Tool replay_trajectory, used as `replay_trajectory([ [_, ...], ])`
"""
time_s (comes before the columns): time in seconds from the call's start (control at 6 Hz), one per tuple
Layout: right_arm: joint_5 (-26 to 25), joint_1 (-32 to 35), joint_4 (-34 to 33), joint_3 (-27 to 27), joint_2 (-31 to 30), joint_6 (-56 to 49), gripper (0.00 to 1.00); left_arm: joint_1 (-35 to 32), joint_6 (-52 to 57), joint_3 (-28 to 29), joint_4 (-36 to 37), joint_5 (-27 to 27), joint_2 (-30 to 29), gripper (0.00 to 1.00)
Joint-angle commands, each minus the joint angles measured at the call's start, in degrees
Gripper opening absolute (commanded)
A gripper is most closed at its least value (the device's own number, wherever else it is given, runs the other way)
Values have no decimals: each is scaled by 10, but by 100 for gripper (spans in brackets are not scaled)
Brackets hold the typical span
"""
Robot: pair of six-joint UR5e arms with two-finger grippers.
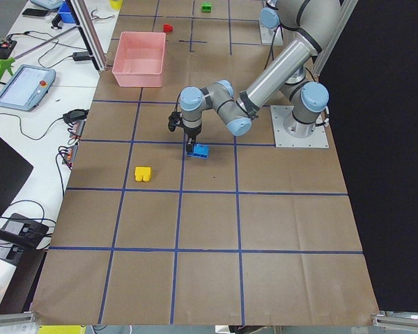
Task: Put all blocks into box
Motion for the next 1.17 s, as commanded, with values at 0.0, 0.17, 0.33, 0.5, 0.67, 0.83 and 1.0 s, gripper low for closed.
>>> replay_trajectory([
  [0.0, 4, -12, -76, 21, 69, -12, 99, 0, 3, -2, 16, 6, -1, 99],
  [0.17, 3, -15, -115, 22, 111, -15, 99, 1, 4, -4, 17, 5, -10, 99],
  [0.33, 3, -27, -118, 23, 135, -15, 99, 1, 4, -5, 21, 5, -24, 99],
  [0.5, 3, -32, -133, 27, 138, -14, 98, 1, 4, -6, 26, 5, -28, 99],
  [0.67, 0, -32, -162, 36, 138, -8, 98, 1, 4, -6, 24, 5, -31, 95],
  [0.83, 0, -32, -172, 44, 140, -6, 98, 2, 3, -7, 23, 6, -31, 88],
  [1.0, 0, -32, -177, 50, 143, -6, 98, 3, 3, -8, 20, 7, -31, 81],
])
